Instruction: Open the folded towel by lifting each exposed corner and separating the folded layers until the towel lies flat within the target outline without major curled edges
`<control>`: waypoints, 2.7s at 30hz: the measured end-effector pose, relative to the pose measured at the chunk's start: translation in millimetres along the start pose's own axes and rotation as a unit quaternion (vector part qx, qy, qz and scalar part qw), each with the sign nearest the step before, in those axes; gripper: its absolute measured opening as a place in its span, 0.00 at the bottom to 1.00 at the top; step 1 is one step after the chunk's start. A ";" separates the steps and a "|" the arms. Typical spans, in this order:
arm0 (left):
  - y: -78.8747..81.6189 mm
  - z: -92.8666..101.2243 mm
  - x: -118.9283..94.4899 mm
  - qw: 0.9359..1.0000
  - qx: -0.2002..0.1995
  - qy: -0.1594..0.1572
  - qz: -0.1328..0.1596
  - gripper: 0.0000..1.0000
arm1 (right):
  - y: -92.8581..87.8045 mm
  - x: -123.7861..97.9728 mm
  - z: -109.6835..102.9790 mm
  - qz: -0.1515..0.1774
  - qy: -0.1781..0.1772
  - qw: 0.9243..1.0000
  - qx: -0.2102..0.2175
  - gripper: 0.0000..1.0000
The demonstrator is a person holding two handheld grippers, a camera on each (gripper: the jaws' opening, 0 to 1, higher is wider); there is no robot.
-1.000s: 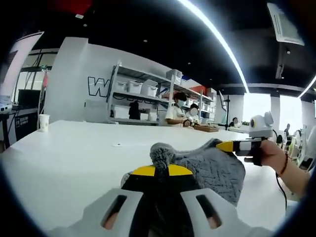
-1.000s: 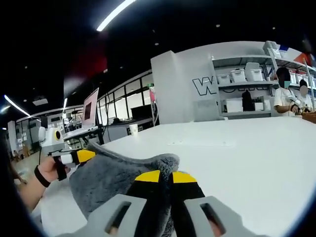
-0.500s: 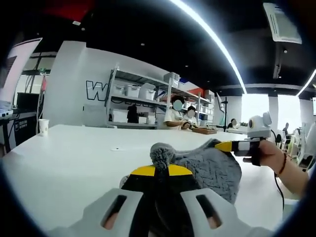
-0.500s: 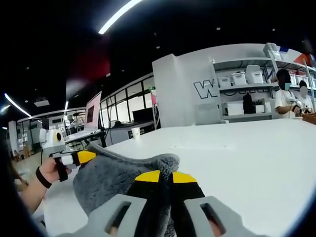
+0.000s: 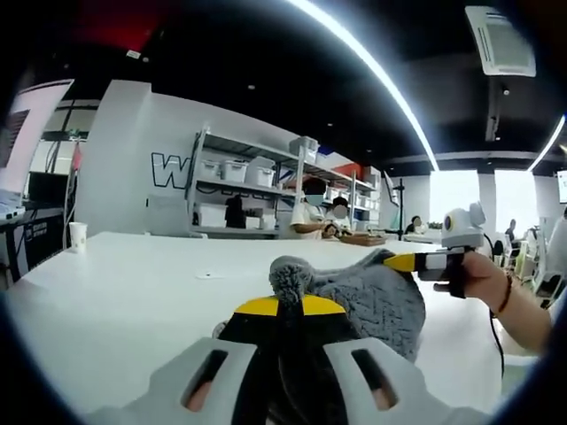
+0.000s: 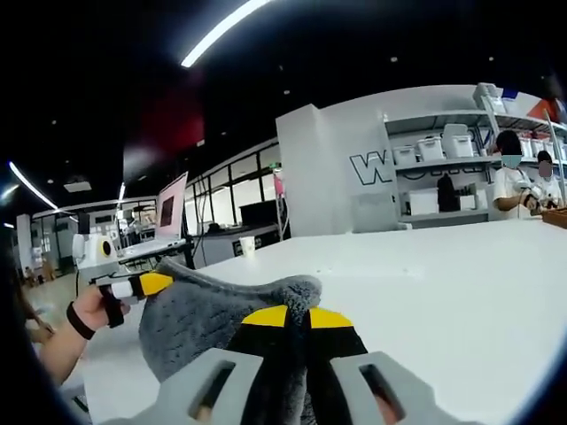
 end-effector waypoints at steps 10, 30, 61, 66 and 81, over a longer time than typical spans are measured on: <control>5.3 4.5 -9.0 1.000 0.009 -0.007 0.010 0.04 | 2.5 -6.2 -5.7 0.007 0.003 1.000 -0.005 0.00; 6.9 15.0 -27.9 1.000 0.016 -0.017 0.022 0.04 | 3.8 -20.8 -18.5 0.016 0.010 1.000 -0.025 0.00; 8.0 24.8 -49.0 0.998 0.023 -0.039 0.036 0.04 | 4.6 -41.1 -33.4 0.031 0.030 0.999 -0.033 0.00; 8.8 27.3 -53.5 0.998 0.026 -0.042 0.037 0.04 | 4.3 -45.5 -37.2 0.033 0.032 0.998 -0.037 0.00; 3.7 35.1 -64.6 0.997 0.036 -0.051 0.037 0.04 | -4.1 -58.9 -41.4 0.038 0.038 0.998 -0.032 0.00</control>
Point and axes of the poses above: the point that each gripper's makers call its tool centre point, and the gripper's own axes: x roughly forward along the fingers, z roughly to its right, y roughly out of its top, the point moved 5 cm from there along -x, roughly backward along the fingers, and after that the axes turned 9 degrees about y, right-handed, at the moved point
